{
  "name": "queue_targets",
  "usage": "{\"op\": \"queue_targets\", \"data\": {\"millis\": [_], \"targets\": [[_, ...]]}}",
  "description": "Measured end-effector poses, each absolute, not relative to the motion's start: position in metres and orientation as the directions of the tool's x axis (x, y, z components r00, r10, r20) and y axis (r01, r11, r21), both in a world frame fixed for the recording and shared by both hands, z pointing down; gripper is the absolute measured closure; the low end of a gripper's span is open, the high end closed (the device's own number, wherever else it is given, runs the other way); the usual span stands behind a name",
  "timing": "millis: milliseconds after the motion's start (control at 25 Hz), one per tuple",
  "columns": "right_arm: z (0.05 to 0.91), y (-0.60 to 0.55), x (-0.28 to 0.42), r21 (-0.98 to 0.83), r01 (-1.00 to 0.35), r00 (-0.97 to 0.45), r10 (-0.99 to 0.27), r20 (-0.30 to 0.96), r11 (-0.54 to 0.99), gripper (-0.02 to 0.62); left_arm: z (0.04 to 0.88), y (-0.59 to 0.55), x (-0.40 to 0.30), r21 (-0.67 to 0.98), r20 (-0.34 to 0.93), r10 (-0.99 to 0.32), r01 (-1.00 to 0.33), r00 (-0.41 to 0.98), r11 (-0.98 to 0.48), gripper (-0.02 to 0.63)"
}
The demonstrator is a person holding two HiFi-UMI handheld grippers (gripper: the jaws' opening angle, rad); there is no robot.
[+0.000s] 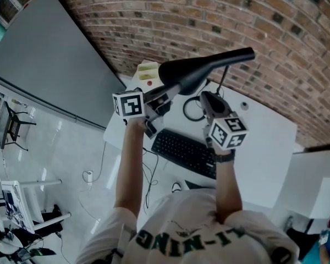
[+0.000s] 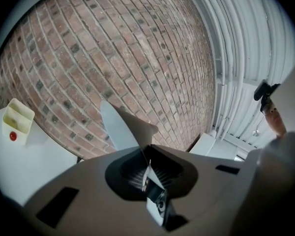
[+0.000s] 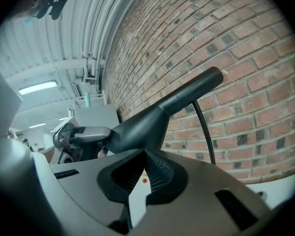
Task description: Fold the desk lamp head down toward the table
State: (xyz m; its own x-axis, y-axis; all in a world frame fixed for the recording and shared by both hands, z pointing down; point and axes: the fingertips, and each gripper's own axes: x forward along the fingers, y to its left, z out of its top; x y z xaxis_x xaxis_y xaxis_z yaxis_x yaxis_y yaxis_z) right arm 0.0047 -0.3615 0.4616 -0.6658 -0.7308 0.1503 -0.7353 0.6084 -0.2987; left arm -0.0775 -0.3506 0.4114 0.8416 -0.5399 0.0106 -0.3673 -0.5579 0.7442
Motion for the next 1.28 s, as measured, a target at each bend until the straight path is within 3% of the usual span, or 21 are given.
{"op": "queue_targets", "data": {"millis": [600,1280], "targets": [[0.47,-0.362,0.015,-0.298,-0.749,-0.651,-0.74,0.167,0.591,0.592,0.442,-0.352,-0.071,0.811,-0.019,-0.518,-0.29,0.855,-0.508,0.586],[0.495,-0.362,0.033,-0.324,-0.775,-0.619,-0.758,0.208,0.543,0.592,0.471,-0.357,-0.052,0.866,-0.14,-0.462,-0.118,0.876,-0.486,0.583]]}}
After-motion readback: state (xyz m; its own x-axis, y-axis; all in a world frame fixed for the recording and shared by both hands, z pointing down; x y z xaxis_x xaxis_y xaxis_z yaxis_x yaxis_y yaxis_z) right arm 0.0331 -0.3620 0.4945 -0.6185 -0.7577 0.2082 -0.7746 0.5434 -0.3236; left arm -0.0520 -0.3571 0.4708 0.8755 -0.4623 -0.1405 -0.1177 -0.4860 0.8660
